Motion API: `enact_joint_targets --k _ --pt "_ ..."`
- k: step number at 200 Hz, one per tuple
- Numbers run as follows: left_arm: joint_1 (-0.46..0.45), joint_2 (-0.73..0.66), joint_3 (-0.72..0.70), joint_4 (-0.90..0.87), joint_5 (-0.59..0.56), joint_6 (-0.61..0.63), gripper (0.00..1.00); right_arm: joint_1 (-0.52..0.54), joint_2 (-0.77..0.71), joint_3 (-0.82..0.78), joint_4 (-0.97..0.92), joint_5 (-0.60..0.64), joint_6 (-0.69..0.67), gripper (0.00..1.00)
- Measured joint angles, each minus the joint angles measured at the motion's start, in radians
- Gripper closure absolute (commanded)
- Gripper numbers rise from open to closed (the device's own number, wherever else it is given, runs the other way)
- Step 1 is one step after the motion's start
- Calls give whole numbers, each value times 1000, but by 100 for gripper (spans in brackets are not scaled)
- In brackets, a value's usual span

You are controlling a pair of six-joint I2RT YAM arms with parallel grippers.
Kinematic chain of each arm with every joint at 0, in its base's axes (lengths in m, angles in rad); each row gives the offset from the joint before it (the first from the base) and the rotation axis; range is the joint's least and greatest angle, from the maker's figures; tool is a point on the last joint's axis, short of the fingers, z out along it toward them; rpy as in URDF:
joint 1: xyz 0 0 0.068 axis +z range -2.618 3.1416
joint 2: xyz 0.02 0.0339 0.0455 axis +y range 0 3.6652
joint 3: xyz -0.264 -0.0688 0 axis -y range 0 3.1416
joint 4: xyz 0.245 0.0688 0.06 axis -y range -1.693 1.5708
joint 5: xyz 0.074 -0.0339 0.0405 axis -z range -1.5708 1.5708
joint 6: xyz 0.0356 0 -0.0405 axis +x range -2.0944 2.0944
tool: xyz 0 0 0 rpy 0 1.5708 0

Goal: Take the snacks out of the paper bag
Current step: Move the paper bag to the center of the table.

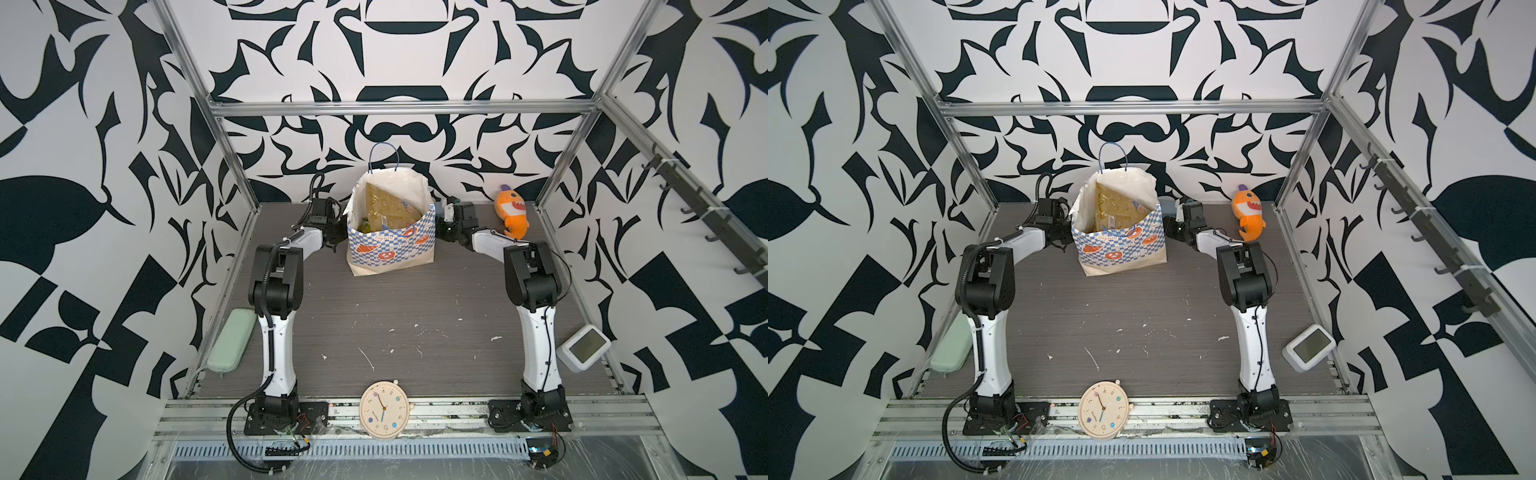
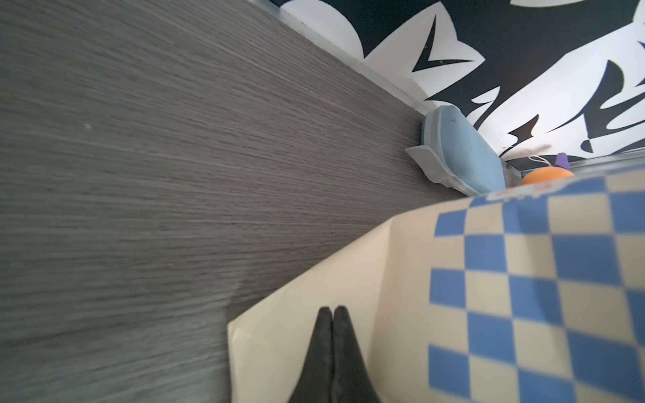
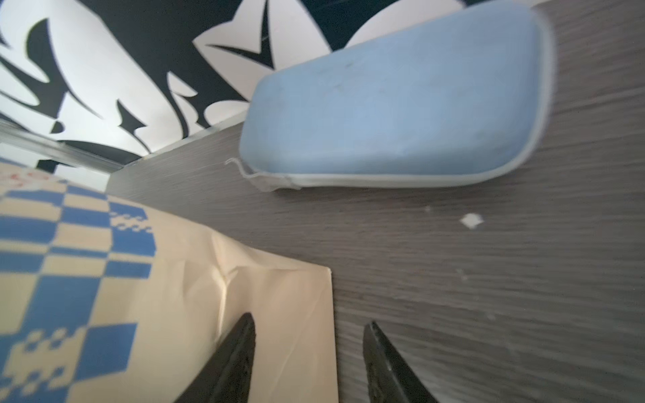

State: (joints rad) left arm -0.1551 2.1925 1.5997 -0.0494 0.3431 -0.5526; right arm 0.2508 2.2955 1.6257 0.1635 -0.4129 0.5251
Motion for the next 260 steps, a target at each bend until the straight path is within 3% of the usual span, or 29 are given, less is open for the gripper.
enact_joint_targets --k 65,89,130,163,207,234,260 --pt "31 -2 -8 10 13 18 100 92 -139 -287 182 -64 55 46" --pt "23 -39 -73 55 20 14 100 109 -245 -412 189 -49 59 44" --pt "-26 -188 -277 125 -6 -51 100 104 -516 -506 37 120 52 42" --pt "-83 -256 -364 158 -63 -119 100 56 -682 -543 -74 258 60 41" --pt "-129 -204 -337 223 -90 -184 100 42 -849 -731 -129 389 93 41" --pt "-142 -140 -272 233 -99 -210 100 42 -898 -744 -164 444 77 40" --pt "-156 -162 -298 248 -145 -234 100 42 -971 -744 -186 489 38 39"
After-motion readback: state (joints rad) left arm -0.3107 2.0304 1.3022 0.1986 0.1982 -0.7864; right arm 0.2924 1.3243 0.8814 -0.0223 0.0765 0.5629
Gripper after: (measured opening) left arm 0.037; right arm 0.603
